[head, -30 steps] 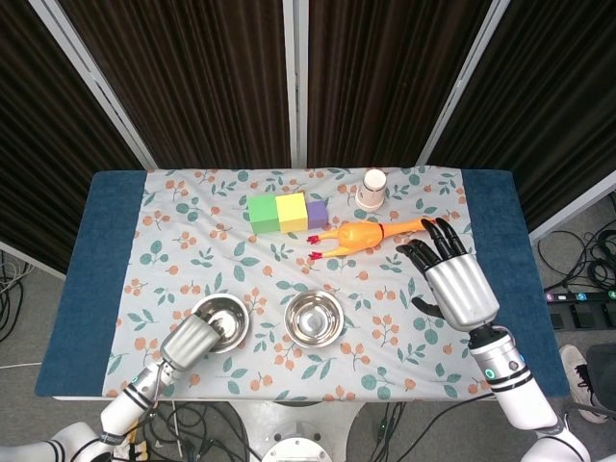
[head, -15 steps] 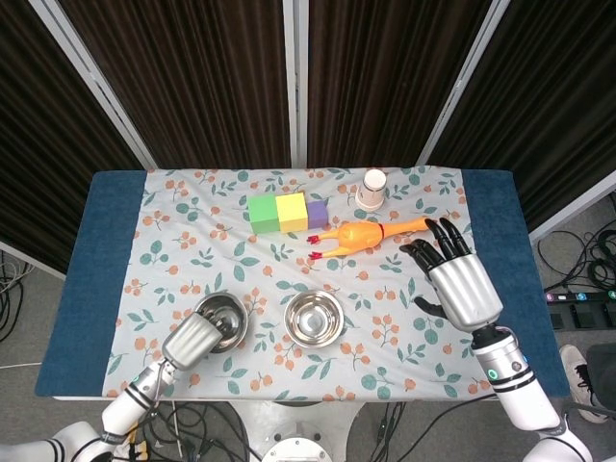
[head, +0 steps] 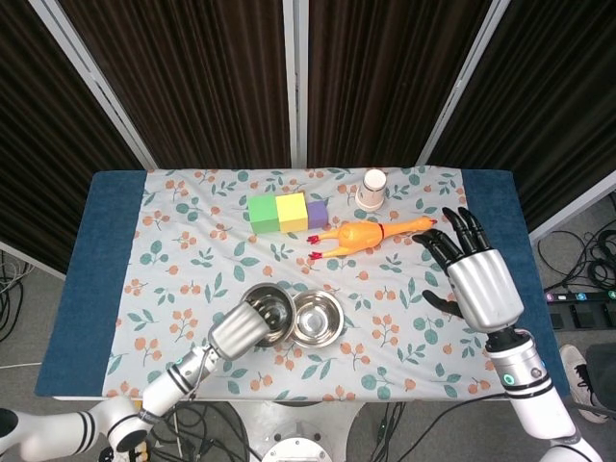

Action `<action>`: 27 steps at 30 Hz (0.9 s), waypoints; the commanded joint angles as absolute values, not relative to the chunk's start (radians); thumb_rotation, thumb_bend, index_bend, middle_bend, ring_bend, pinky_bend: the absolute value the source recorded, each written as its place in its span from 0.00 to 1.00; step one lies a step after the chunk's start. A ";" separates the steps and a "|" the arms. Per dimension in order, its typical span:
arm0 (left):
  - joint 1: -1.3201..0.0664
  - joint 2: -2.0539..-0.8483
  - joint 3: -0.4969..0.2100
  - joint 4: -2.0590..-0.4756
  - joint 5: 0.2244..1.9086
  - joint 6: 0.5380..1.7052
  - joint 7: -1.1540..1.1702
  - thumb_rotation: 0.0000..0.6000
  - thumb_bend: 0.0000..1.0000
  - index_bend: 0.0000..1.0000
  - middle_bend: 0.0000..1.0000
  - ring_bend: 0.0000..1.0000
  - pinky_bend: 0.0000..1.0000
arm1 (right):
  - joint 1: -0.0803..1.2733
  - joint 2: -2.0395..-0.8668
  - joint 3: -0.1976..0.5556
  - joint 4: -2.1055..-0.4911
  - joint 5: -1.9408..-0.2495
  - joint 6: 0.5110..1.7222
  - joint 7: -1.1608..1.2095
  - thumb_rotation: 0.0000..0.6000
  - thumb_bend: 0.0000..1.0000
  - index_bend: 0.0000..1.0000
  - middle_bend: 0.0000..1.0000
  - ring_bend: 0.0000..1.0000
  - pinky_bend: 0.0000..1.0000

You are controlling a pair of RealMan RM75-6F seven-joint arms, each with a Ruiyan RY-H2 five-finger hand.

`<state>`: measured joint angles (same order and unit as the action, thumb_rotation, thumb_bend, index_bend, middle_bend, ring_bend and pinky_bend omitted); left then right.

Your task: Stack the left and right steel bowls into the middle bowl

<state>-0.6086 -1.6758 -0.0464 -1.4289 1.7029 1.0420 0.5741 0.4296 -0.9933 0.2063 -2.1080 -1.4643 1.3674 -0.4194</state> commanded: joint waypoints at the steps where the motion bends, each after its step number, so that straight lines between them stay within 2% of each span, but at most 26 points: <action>1: -0.650 -1.724 -0.077 -1.446 1.672 0.994 0.607 1.00 0.32 0.72 0.74 0.62 0.71 | 0.415 -0.977 0.209 -2.113 -1.475 1.383 -0.398 1.00 0.00 0.24 0.28 0.03 0.00; 8: -0.700 -1.823 -0.099 -1.392 1.620 0.940 0.625 1.00 0.33 0.72 0.74 0.62 0.71 | 0.402 -0.960 0.212 -2.105 -1.484 1.393 -0.367 1.00 0.00 0.24 0.28 0.03 0.00; 15: -0.739 -1.891 -0.104 -1.302 1.628 0.952 0.580 1.00 0.33 0.72 0.74 0.62 0.71 | 0.397 -0.954 0.220 -2.099 -1.482 1.397 -0.353 1.00 0.00 0.24 0.28 0.03 0.00; 17: -0.751 -1.892 -0.099 -1.282 1.643 0.964 0.540 1.00 0.31 0.66 0.70 0.61 0.69 | 0.396 -0.952 0.223 -2.097 -1.480 1.399 -0.350 1.00 0.00 0.24 0.28 0.03 0.00; 19: -0.761 -1.878 -0.093 -1.273 1.667 0.983 0.503 1.00 0.26 0.52 0.64 0.56 0.64 | 0.394 -0.949 0.226 -2.095 -1.476 1.400 -0.346 1.00 0.00 0.24 0.28 0.03 0.00; 21: -0.766 -1.860 -0.089 -1.269 1.683 1.004 0.484 1.00 0.23 0.45 0.60 0.53 0.62 | 0.394 -0.948 0.229 -2.093 -1.473 1.400 -0.342 1.00 0.00 0.24 0.28 0.03 0.00; 27: -0.758 -1.791 -0.092 -1.315 1.678 1.037 0.495 1.00 0.20 0.41 0.57 0.51 0.60 | 0.393 -0.952 0.226 -2.089 -1.477 1.395 -0.334 1.00 0.00 0.24 0.28 0.03 0.00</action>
